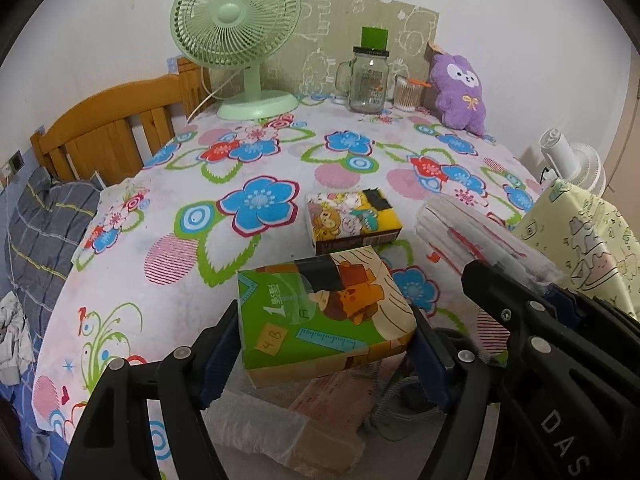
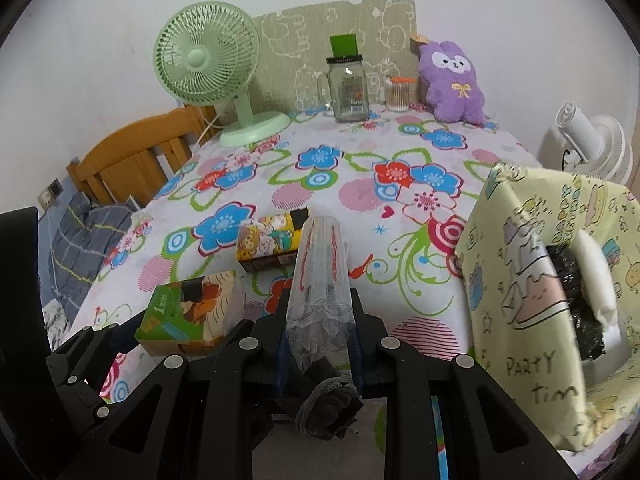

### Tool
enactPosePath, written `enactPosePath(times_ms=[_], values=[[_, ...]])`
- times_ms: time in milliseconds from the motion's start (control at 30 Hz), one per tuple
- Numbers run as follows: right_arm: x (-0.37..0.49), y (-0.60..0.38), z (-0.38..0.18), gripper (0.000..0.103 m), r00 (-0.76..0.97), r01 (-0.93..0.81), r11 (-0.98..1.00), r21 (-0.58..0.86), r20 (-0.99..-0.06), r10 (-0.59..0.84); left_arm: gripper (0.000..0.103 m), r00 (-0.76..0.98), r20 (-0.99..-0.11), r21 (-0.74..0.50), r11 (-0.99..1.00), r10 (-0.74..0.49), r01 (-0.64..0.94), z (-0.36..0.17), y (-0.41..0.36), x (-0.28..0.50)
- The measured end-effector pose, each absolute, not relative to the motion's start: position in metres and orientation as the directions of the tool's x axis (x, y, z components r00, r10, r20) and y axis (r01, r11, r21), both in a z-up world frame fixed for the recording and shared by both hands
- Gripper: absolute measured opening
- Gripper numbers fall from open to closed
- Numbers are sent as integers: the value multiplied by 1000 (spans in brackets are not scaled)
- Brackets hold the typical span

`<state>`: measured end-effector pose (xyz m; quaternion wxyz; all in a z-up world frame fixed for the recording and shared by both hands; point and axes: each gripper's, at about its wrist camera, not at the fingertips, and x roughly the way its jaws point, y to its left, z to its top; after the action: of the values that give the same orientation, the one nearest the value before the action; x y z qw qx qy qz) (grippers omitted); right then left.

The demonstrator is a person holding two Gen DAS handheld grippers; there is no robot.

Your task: Organize soft objects

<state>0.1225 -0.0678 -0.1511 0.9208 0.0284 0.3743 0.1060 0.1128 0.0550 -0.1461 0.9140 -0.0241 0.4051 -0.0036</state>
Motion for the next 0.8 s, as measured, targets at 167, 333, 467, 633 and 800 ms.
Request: enactPosePath(times_ms=[167,333,467,633,800], values=[[115,-70,-139,27,713,-183,975,129,-666,222,78,685,-728,-53,999,-35,-6,-134,50,106],[107,-73,-125,27,729,-188,974,127,-646,225,78,708,-706,-43,999,-17,-20,-120,45,98],[100,-77,-114,27,743,-189,975,118,-632,220,78,724,-690,-41,999,-17,-15,-110,40,92],[91,-83,-100,27,763,-190,976,107,-610,215,78,748,-663,-41,999,-24,-4,-94,34,82],[81,-86,-85,27,778,-197,976,94,-590,213,78,763,-646,-38,999,-25,1,-82,28,75]])
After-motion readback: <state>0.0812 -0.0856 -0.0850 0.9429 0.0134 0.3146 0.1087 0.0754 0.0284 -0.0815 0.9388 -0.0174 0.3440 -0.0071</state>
